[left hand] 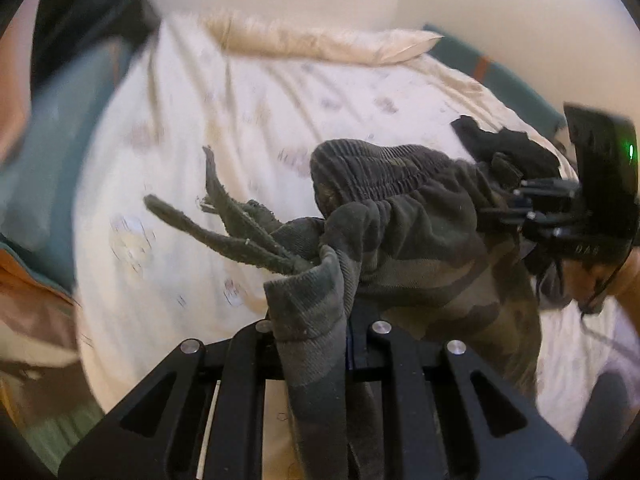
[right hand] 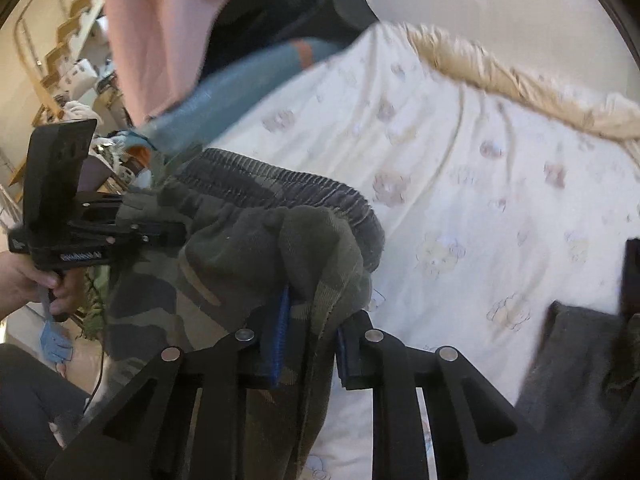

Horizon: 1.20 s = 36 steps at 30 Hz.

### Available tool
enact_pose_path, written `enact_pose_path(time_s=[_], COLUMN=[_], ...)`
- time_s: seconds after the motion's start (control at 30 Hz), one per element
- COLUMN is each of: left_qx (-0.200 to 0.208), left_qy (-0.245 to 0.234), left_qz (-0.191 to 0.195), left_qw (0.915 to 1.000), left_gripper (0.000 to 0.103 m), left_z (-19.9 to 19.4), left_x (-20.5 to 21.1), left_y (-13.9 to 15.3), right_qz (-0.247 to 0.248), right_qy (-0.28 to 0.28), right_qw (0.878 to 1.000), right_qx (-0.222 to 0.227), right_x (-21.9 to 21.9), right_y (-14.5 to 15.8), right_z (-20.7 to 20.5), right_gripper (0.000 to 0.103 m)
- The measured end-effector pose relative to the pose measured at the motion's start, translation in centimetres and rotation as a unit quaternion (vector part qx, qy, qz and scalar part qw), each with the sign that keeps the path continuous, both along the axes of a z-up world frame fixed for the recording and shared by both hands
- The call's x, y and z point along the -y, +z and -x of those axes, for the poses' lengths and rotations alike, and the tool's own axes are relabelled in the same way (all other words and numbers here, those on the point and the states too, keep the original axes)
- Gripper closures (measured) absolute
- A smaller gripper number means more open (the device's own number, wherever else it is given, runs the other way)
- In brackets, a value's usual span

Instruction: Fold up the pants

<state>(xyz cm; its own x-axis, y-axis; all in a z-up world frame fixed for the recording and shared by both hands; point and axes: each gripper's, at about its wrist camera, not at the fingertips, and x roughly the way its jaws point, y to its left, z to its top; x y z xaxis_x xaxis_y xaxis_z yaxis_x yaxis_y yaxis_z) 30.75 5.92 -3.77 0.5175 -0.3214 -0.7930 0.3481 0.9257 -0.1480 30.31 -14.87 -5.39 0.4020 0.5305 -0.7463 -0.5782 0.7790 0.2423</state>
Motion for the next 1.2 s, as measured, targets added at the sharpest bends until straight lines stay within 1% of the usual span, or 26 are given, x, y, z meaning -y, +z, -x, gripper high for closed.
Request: enact_pose_path(time_s=[0.03, 0.13, 0.2, 0.27, 0.33, 0.4, 0.43, 0.5, 0.53, 0.57, 0.6, 0.67, 0.7, 0.73, 0.8, 0.83, 0.9, 0.93, 0.97, 1.0, 1.03, 1.07, 1.1, 1.13, 1.17, 1.2], left_qx=[0.011, 0.020, 0.037, 0.053, 0.063, 0.057, 0.054, 0.043, 0.031, 0.013, -0.006, -0.058, -0.070, -0.073, -0.101, -0.113, -0.109, -0.094, -0.086, -0.081, -0.080, -0.087, -0.099, -0.115, -0.131, -0.146], left_qy=[-0.008, -0.037, -0.073, -0.116, -0.152, -0.187, -0.206, -0.241, -0.258, -0.275, -0.287, -0.305, -0.310, -0.312, -0.301, -0.288, -0.241, -0.194, -0.155, -0.116, -0.079, -0.039, -0.015, 0.001, 0.020, 0.034], left_qz=[-0.002, 0.002, 0.000, -0.009, -0.035, -0.053, -0.063, -0.085, -0.095, -0.109, -0.122, -0.143, -0.147, -0.146, -0.109, -0.083, -0.036, -0.011, 0.011, 0.038, 0.061, 0.075, 0.088, 0.101, 0.107, 0.094], left_qw=[0.9999, 0.9991, 0.9967, 0.9918, 0.9858, 0.9792, 0.9751, 0.9658, 0.9609, 0.9552, 0.9502, 0.9397, 0.9367, 0.9361, 0.9420, 0.9474, 0.9638, 0.9764, 0.9841, 0.9892, 0.9918, 0.9926, 0.9911, 0.9883, 0.9854, 0.9843], left_gripper=[0.091, 0.091, 0.091, 0.090, 0.090, 0.090, 0.090, 0.090, 0.089, 0.085, 0.083, 0.080, 0.078, 0.078, 0.078, 0.077, 0.075, 0.067, 0.056, 0.052, 0.050, 0.050, 0.050, 0.050, 0.050, 0.050], left_z=[1.1, 5.1, 8.7, 12.8, 16.6, 20.5, 22.4, 26.2, 27.9, 29.8, 31.1, 33.5, 34.2, 34.8, 34.7, 34.2, 32.7, 31.4, 30.6, 29.8, 28.9, 28.0, 27.5, 27.4, 27.3, 27.2], left_x=[0.1, -0.1, -0.1, 0.3, 1.1, 1.9, 2.4, 3.5, 3.9, 4.4, 4.8, 5.3, 5.1, 4.8, 3.4, 2.7, 1.3, 0.6, 0.0, -0.4, -0.6, -0.6, -0.4, -0.2, 0.2, 0.6], left_y=[0.4, 1.1, 2.0, 2.8, 3.1, 2.7, 2.3, 0.9, 0.1, -1.0, -2.0, -3.9, -4.2, -4.0, -2.9, -2.1, -0.1, 1.0, 1.5, 1.7, 1.6, 0.7, -0.3, -1.6, -3.3, -4.7], right_qz=[0.008, 0.023, 0.023, 0.029, 0.039, 0.052, 0.059, 0.065, 0.082, 0.094, 0.108, 0.126, 0.135, 0.140, 0.134, 0.120, 0.094, 0.067, 0.034, 0.009, -0.009, -0.025, -0.045, -0.052, -0.062, -0.090], right_qy=[0.019, 0.064, 0.089, 0.112, 0.136, 0.154, 0.165, 0.182, 0.190, 0.192, 0.192, 0.182, 0.178, 0.173, 0.139, 0.117, 0.066, 0.035, 0.000, -0.031, -0.077, -0.100, -0.112, -0.147, -0.174, -0.192], right_qw=[1.000, 0.996, 0.993, 0.989, 0.985, 0.980, 0.979, 0.978, 0.976, 0.976, 0.975, 0.975, 0.973, 0.973, 0.980, 0.985, 0.992, 0.996, 0.997, 0.997, 0.994, 0.991, 0.989, 0.984, 0.977, 0.967], right_qx=[0.022, 0.051, 0.071, 0.094, 0.103, 0.114, 0.108, 0.082, 0.064, 0.051, 0.017, -0.036, -0.052, -0.060, -0.053, -0.052, -0.051, -0.056, -0.067, -0.075, -0.080, -0.080, -0.080, -0.087, -0.108, -0.139], right_x=[-0.3, 0.1, 0.7, 1.3, 1.9, 2.1, 2.5, 3.2, 3.5, 3.6, 3.9, 4.6, 4.9, 5.3, 6.2, 6.5, 6.8, 7.0, 7.0, 6.9, 6.7, 6.4, 6.4, 6.2, 6.3, 6.6], right_y=[1.0, 2.6, 3.5, 4.1, 4.3, 4.0, 3.6, 2.5, 1.2, 0.3, -1.0, -2.8, -3.3, -3.4, -2.5, -1.9, -1.0, -0.6, -0.4, -0.4, -0.6, -0.8, -1.3, -2.5, -3.7, -5.1], right_z=[1.6, 6.1, 9.4, 13.1, 17.3, 20.6, 23.0, 25.9, 28.1, 29.4, 30.8, 32.4, 33.0, 33.6, 33.6, 33.0, 31.1, 30.1, 28.6, 27.4, 25.9, 25.0, 24.1, 22.6, 21.6, 20.7], right_gripper=[0.083, 0.084, 0.088, 0.091, 0.094, 0.094, 0.094, 0.094, 0.094, 0.094, 0.090, 0.090, 0.090, 0.090, 0.090, 0.090, 0.089, 0.087, 0.068, 0.030, 0.019, 0.017, 0.019, 0.019, 0.019, 0.020])
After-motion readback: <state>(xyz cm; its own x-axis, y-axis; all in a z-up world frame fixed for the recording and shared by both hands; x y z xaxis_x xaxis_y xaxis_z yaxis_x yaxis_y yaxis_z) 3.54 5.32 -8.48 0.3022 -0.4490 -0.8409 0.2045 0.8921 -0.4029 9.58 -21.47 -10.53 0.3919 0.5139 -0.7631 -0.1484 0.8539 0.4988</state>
